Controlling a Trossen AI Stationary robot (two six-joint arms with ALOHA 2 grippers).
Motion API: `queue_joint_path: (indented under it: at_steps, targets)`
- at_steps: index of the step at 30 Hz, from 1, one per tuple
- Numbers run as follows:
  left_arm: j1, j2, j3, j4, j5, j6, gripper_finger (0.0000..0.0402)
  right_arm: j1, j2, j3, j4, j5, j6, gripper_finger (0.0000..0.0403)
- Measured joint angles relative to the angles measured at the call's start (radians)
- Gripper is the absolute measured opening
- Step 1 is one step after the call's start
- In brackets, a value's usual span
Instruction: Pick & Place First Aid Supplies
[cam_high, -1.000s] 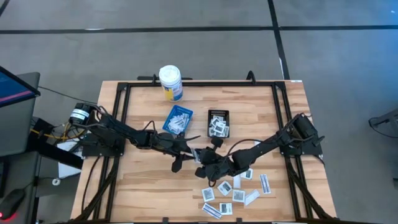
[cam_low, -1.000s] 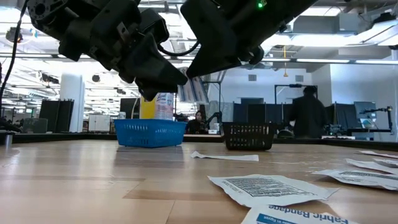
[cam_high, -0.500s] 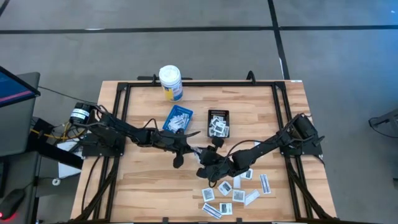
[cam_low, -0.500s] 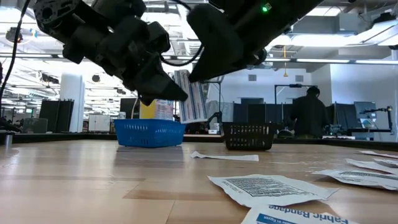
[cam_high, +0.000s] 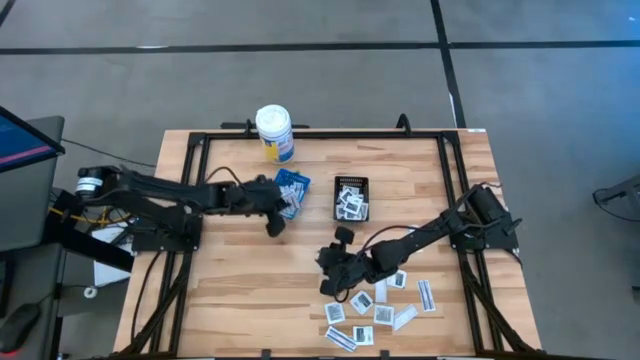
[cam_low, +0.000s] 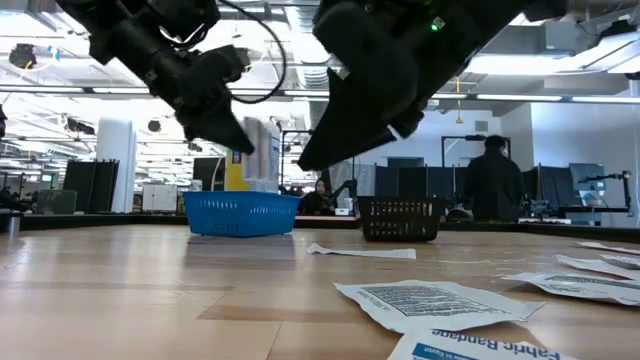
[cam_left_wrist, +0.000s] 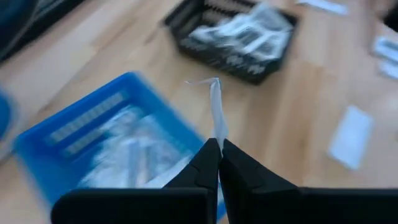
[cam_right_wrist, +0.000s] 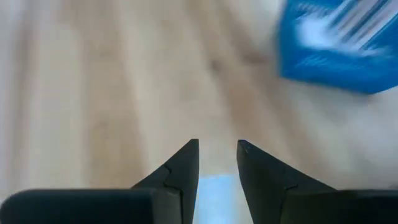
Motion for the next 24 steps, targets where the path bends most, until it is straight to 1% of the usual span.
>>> queue_joint_path:
  at_steps: [2,3,6,8,10,13,17,21,24]
  targets:
    - [0.026,-0.022,0.0,-0.046,-0.021,-0.021,0.0008,-0.005,0.0,0.0,-0.002,-0.087,0.043,0.0103]
    - [0.039,-0.025,0.0,-0.064,-0.032,-0.025,0.0008,-0.006,0.0,0.0,-0.002,-0.113,0.06,0.0103]
    - [0.064,-0.01,0.0,-0.059,-0.039,-0.028,0.0008,-0.006,0.0,0.0,-0.015,-0.15,0.086,0.0103]
    - [0.075,0.015,0.0,-0.067,-0.017,-0.023,0.0012,-0.005,0.0,0.0,-0.038,-0.174,0.108,0.0103]
    - [0.084,0.045,0.0,-0.065,0.023,-0.02,0.002,-0.003,0.0,0.0,-0.07,-0.191,0.143,0.0103]
    - [0.112,0.085,0.0,-0.06,0.026,-0.014,0.0035,-0.004,0.014,0.001,-0.103,-0.203,0.214,0.0103]
    - [0.153,0.109,0.0,-0.046,0.026,-0.011,0.0057,-0.008,0.066,0.001,-0.098,-0.273,0.239,0.0103]
    - [0.172,0.102,0.0,-0.036,0.006,-0.005,0.0077,-0.017,0.098,0.005,-0.095,-0.259,0.223,0.0103]
    - [0.173,0.076,0.0,-0.034,-0.006,0.033,0.0084,-0.022,0.098,0.004,-0.097,-0.254,0.22,0.0103]
